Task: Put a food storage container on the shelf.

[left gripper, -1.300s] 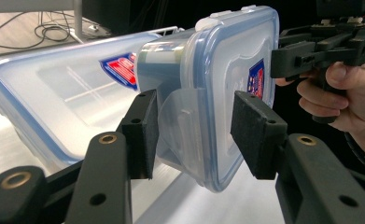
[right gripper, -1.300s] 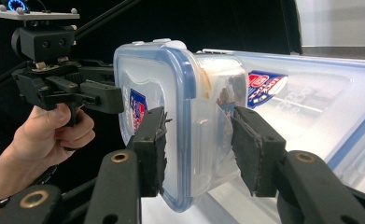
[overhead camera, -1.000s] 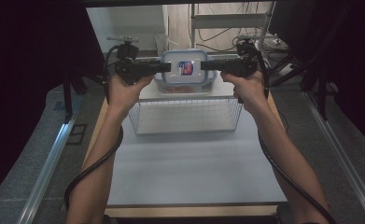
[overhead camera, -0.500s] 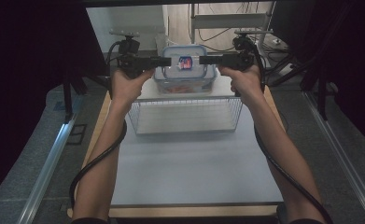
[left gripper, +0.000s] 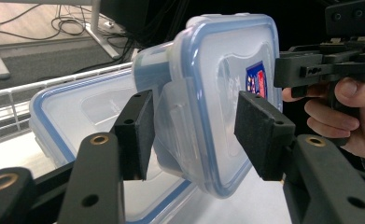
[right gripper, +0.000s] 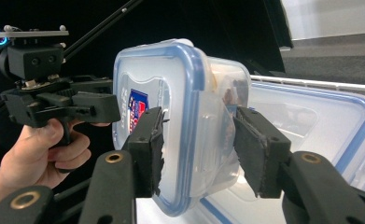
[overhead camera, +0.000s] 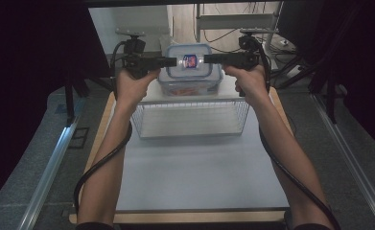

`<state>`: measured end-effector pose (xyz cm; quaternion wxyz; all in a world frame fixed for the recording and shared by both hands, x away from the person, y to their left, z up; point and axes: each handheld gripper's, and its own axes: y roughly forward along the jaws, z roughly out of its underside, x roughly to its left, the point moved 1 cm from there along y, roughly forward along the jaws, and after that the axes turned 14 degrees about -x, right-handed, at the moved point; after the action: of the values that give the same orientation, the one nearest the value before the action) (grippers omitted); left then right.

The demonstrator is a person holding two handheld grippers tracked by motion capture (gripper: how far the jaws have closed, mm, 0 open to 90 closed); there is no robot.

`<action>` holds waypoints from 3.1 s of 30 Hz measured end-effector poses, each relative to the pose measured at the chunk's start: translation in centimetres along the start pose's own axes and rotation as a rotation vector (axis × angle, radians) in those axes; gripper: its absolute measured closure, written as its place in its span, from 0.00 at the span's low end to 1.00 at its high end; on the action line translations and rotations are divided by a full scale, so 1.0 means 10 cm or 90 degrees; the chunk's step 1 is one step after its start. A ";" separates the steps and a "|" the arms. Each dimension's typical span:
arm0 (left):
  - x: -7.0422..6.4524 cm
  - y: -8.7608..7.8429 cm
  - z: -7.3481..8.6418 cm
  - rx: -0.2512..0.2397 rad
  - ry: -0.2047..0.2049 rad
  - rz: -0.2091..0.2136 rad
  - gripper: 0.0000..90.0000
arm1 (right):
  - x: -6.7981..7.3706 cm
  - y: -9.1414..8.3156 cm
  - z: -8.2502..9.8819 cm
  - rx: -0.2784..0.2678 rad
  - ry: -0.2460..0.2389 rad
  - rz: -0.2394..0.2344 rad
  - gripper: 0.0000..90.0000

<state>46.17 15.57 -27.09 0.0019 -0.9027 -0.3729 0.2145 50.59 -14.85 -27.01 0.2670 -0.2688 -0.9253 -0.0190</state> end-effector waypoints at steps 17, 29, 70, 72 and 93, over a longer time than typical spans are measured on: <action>0.08 0.08 -0.01 -0.009 -0.034 0.000 0.49 | -0.05 0.07 -0.01 -0.010 0.002 0.013 0.54; 0.11 0.07 0.00 -0.018 -0.024 -0.015 0.43 | -0.09 0.05 -0.02 -0.028 -0.020 0.033 0.49; -0.25 -0.51 0.71 -0.073 0.224 -0.020 0.21 | 0.32 -0.11 0.44 0.045 -0.254 0.048 1.00; -0.25 -0.51 0.72 -0.071 0.224 -0.019 0.21 | 0.29 -0.10 0.42 0.042 -0.253 0.055 1.00; -0.28 -0.51 0.82 -0.058 0.233 -0.016 0.20 | 0.27 -0.15 0.45 0.031 -0.238 0.040 0.88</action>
<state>37.76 16.04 -32.66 0.0318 -0.9211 -0.3869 0.0299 45.75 -13.98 -29.32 0.0977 -0.2899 -0.9500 0.0623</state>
